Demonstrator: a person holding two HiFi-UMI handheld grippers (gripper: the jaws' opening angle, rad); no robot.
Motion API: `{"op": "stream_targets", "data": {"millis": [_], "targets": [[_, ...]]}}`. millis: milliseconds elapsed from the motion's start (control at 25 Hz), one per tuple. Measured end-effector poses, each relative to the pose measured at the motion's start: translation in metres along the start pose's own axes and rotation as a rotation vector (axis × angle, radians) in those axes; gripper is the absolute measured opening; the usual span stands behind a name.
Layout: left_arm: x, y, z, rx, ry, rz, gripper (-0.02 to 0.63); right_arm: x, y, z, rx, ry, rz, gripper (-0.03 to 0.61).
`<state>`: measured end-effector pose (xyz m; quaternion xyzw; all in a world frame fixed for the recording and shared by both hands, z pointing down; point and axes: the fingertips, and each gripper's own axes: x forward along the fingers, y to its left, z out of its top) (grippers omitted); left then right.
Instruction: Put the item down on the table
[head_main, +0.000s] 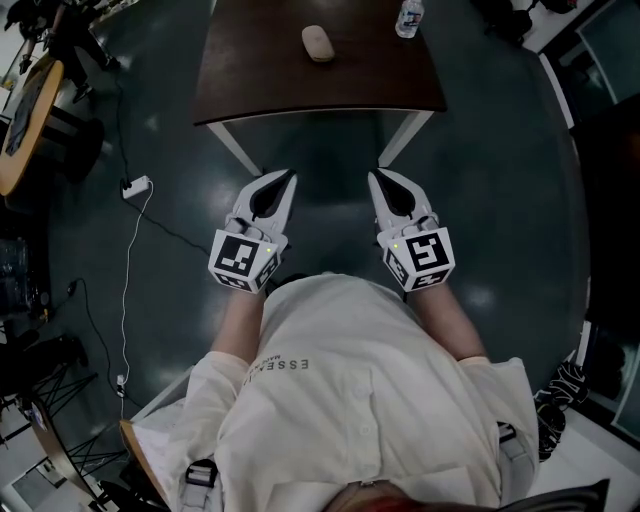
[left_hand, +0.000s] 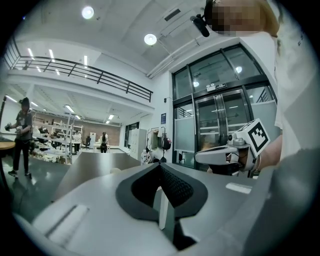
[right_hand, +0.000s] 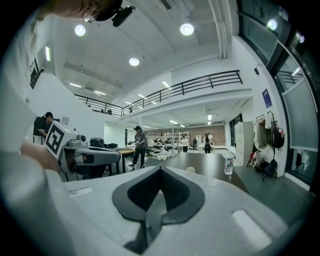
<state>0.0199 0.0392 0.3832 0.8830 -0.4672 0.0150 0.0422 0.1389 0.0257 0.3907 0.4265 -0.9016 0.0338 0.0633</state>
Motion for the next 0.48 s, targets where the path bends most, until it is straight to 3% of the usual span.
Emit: {"op": "stream_targets", "data": {"millis": [480], "targets": [[-0.012, 0.009, -0.005, 0.006, 0.007, 0.042, 0.015, 0.001, 0.007, -0.003, -0.004, 0.004, -0.004, -0.012]]}}
